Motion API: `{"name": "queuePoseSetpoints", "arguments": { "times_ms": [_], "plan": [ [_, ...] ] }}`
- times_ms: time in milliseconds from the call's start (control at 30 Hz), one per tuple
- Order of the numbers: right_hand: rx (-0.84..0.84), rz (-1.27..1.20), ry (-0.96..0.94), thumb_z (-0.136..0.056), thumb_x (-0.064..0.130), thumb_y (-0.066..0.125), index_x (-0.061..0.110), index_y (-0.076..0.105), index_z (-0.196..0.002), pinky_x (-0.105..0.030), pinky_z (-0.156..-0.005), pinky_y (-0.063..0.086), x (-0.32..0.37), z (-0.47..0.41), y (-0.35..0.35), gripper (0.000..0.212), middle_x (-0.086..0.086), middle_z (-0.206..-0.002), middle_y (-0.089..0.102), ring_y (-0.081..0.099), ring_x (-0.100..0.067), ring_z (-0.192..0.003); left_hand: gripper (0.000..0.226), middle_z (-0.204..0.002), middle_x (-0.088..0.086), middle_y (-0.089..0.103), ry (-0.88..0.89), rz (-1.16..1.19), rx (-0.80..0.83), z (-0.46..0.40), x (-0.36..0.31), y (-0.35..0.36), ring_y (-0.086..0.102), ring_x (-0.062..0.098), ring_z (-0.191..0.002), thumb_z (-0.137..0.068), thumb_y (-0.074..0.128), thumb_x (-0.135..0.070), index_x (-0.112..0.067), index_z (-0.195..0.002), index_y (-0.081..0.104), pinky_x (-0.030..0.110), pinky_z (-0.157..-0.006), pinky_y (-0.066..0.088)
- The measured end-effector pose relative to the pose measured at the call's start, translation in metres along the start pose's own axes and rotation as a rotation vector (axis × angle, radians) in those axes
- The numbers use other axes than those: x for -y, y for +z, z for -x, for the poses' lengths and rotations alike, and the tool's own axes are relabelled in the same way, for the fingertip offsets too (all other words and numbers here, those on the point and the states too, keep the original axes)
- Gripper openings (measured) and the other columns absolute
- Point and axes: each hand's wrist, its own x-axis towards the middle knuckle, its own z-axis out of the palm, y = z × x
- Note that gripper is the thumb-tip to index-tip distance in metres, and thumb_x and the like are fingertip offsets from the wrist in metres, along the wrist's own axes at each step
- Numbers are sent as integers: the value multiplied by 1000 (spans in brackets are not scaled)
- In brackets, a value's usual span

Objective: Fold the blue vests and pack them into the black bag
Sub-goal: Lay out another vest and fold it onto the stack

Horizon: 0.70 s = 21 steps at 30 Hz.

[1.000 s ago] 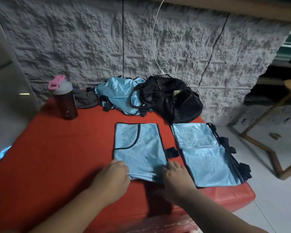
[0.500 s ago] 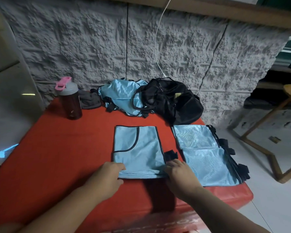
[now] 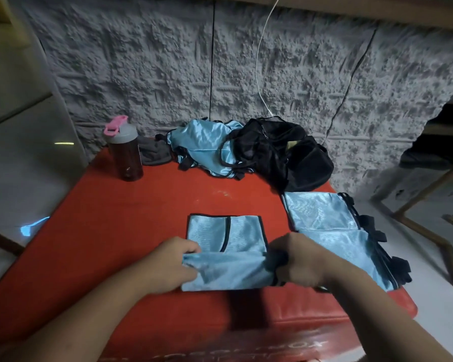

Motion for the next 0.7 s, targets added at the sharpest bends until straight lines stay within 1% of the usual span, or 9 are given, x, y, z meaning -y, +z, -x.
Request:
{"name": "queuePoseSetpoints", "arguments": {
  "times_ms": [67, 100, 200, 333, 400, 533, 567, 633, 700],
  "plan": [
    [-67, -2, 5, -60, 28, 56, 33, 55, -66, -17, -52, 37, 4, -14, -14, 9, 8, -63, 58, 53, -8, -60, 9, -57, -9, 47, -29, 122, -84, -13, -3, -5, 40, 4, -54, -62, 60, -14, -9, -70, 61, 28, -52, 30],
    [-93, -2, 11, -58, 31, 53, 35, 57, -71, -17, -52, 36, 4, -22, -18, 15, 8, -63, 57, 54, -11, -61, 10, -59, -8, 48, -53, 167, -128, -20, -2, -7, 41, 5, -55, -64, 62, -13, -9, -73, 62, 27, -53, 31],
    [-136, -47, 33, -57, 34, 51, 29, 70, -100, -23, -57, 46, 0, -50, -26, 47, 7, -71, 63, 58, -11, -65, 17, -65, -4, 59, -136, 257, -206, -41, 2, -10, 50, 8, -61, -66, 64, -13, -11, -83, 67, 28, -59, 37],
    [-158, -35, 51, -58, 38, 51, 25, 70, -115, -33, -70, 56, -16, -93, -31, 61, 1, -81, 69, 64, -18, -74, 33, -83, 1, 74, -235, 381, -273, -74, 17, -7, 68, 18, -76, -63, 62, -14, -20, -95, 70, 37, -73, 53],
    [-164, -40, 58, -60, 36, 54, 24, 70, -117, -32, -71, 56, -25, -109, -25, 61, 1, -83, 70, 65, -18, -75, 35, -87, 6, 75, -265, 399, -312, -89, 25, -5, 71, 25, -82, -70, 66, -6, -24, -101, 68, 41, -78, 56],
    [-197, -70, 69, -77, 15, 67, 25, 68, -124, -28, -73, 54, -42, -129, -6, 48, 4, -87, 67, 64, -17, -78, 41, -74, 8, 71, -319, 374, -353, -109, 43, 4, 63, 19, -64, -82, 68, 2, -26, -112, 63, 33, -64, 49],
    [-213, -73, 67, -79, 13, 67, 25, 68, -125, -29, -75, 54, -46, -132, -2, 48, 3, -89, 68, 65, -17, -82, 43, -76, 8, 72, -333, 370, -364, -113, 46, 6, 66, 21, -66, -83, 68, 2, -25, -116, 63, 33, -64, 51],
    [-253, -88, 65, -82, 12, 69, 25, 68, -126, -29, -76, 52, -52, -136, 4, 46, 1, -95, 71, 66, -17, -86, 43, -79, 12, 74, -340, 350, -398, -116, 49, 8, 72, 29, -77, -85, 68, 1, -23, -120, 63, 40, -73, 57],
    [-277, -102, 66, -84, 12, 69, 26, 69, -125, -25, -74, 48, -55, -139, 9, 43, 1, -100, 72, 63, -15, -85, 42, -80, 16, 74, -345, 320, -407, -117, 48, 9, 72, 33, -79, -86, 67, -1, -22, -122, 63, 43, -74, 57]
  ]
}}
